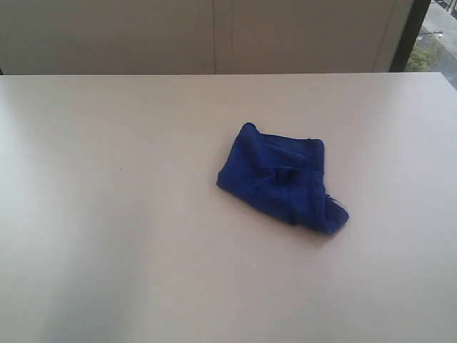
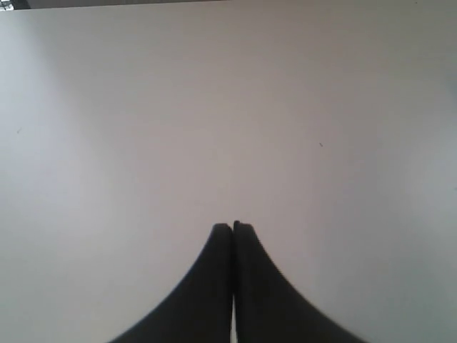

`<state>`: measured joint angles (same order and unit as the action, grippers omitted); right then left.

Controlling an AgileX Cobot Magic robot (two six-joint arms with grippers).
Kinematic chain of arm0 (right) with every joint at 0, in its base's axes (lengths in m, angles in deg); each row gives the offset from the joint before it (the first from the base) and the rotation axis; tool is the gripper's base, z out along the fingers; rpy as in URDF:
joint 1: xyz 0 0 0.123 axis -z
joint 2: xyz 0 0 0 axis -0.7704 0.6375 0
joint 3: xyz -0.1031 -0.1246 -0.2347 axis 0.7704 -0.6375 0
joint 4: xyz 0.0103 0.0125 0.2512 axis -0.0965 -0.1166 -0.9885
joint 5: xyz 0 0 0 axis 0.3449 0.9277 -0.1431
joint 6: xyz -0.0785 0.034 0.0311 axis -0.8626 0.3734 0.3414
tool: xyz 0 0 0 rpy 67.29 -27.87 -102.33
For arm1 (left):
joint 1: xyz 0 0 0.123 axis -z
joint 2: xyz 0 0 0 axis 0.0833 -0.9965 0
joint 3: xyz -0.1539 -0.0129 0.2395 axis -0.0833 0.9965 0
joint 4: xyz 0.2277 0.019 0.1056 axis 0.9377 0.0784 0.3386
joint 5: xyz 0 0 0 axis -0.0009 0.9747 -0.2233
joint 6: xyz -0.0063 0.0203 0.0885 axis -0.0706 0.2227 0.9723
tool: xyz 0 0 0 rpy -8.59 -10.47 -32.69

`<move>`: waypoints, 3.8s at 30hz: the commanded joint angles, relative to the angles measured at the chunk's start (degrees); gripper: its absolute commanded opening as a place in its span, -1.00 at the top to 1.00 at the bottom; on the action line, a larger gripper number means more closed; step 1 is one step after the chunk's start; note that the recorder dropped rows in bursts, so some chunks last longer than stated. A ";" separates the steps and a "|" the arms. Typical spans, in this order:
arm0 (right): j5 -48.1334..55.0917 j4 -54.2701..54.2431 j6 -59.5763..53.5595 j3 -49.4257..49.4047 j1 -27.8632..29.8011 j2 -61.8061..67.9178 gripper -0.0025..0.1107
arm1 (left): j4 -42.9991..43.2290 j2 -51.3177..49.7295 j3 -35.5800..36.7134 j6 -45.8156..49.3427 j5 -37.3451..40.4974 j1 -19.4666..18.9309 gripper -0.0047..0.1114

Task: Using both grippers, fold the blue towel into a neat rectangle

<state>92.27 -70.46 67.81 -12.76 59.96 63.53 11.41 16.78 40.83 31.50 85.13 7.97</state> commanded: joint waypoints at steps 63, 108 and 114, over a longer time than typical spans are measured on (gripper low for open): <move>-0.43 0.39 0.04 -0.33 0.12 -0.32 0.96 | 2.79 -101.75 -99.61 -6.17 23.91 44.41 0.92; -0.43 0.39 0.04 -0.33 0.12 -0.32 0.96 | 21.92 -107.85 -102.67 -3.95 26.07 46.16 0.63; -0.43 0.39 0.04 -0.33 0.12 -0.32 0.96 | 22.90 -107.85 -102.67 -5.46 26.34 46.16 0.71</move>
<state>92.27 -70.46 67.81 -12.76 59.96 63.53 34.07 -91.45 -61.56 27.06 109.90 54.00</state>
